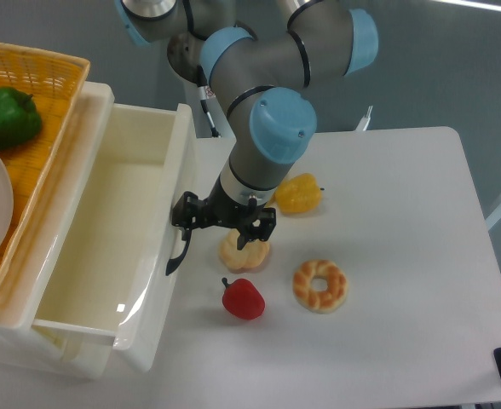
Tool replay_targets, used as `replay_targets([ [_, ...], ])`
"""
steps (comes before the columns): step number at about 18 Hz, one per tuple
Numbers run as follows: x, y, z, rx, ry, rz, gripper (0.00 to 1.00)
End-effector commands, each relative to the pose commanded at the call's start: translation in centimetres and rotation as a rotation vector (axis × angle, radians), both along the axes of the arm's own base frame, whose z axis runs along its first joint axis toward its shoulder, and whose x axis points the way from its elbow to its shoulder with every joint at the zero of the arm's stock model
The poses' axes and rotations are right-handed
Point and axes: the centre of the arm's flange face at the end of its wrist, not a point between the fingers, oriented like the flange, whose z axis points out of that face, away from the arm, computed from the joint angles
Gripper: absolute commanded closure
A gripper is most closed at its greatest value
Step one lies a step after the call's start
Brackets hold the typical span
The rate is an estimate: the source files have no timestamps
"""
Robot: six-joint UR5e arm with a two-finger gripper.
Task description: Slide the top white drawer open
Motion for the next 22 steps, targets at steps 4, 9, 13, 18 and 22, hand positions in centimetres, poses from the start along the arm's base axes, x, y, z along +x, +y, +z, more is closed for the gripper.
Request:
replay_targets([
  [4,-1.0,-0.8,0.1,0.010,0.004,-0.013,0.00],
  [9,-1.4,-0.9,-0.3,0.016,-0.010,-0.004,0.00],
  [13,-2.4,-1.5,-0.3,0.039,-0.031,0.021,0.00],
  [18,-3.4,-2.1,-0.3,0.085,-0.071,0.053,0.00],
  [22,-3.9,-2.4,-0.6,0.119,-0.111,0.073,0.00],
])
